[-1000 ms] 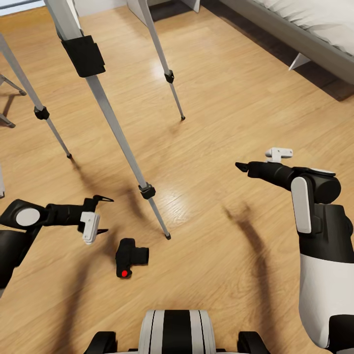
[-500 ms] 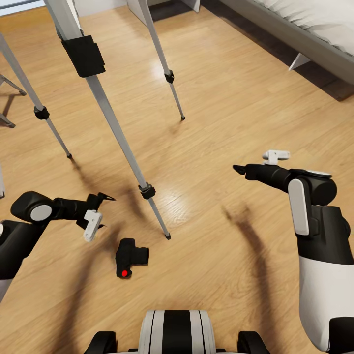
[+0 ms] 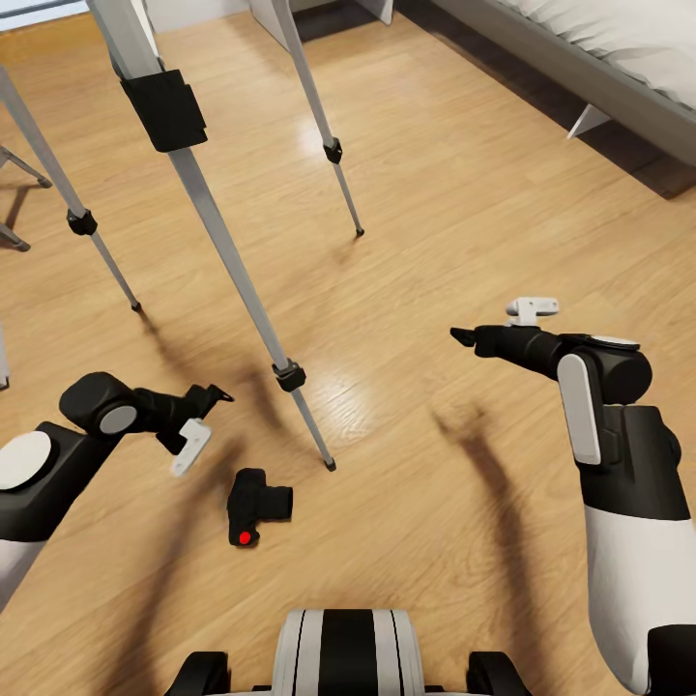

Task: Attach the digital camera to the camera tripod in the bedroom.

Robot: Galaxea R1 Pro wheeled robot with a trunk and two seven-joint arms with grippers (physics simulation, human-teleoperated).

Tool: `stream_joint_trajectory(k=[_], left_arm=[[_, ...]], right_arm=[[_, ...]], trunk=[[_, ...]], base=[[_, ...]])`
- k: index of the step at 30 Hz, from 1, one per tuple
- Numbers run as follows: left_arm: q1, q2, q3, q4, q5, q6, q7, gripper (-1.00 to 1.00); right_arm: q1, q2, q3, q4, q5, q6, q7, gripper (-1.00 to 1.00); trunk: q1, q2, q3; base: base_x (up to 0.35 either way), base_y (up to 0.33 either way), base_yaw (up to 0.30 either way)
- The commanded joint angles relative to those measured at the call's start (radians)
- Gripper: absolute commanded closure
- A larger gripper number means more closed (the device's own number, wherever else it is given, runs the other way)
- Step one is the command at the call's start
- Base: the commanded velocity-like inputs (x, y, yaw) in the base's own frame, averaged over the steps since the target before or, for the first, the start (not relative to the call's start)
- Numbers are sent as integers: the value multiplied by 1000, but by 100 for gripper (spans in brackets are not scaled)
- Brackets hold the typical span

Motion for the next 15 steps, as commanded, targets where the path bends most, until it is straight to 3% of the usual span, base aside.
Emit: stream_joint_trajectory(k=[1, 2, 3, 5, 6, 9, 15], left_arm=[[-13, 1, -29, 1, -8, -7, -2, -100], [-24, 1, -56, 3, -10, -8, -3, -100], [-24, 1, -56, 3, -10, -8, -3, -100], [-46, 1, -109, 4, -15, -9, -6, -100], [-46, 1, -109, 4, -15, -9, -6, -100], [-80, 0, -176, 6, -18, -10, -7, -100], [-110, 0, -232, 6, -26, -11, -9, -100]], right_arm=[[-1, 0, 0, -1, 0, 5, 3, -100], [-1, 0, 1, -1, 0, 5, 3, -100], [-1, 0, 1, -1, 0, 5, 3, -100], [0, 0, 1, -1, 0, 5, 3, -100], [0, 0, 1, -1, 0, 5, 3, -100], [0, 0, 1, -1, 1, 5, 3, -100], [-1, -1, 1, -1, 1, 5, 2, -100]], trunk=[[0, 0, -1], [0, 0, -1], [0, 0, -1], [0, 0, -1], [0, 0, -1], [0, 0, -1], [0, 0, -1]], base=[[0, 0, 0], [0, 0, 0], [0, 0, 0], [0, 0, 0], [0, 0, 0], [0, 0, 0], [0, 0, 0]])
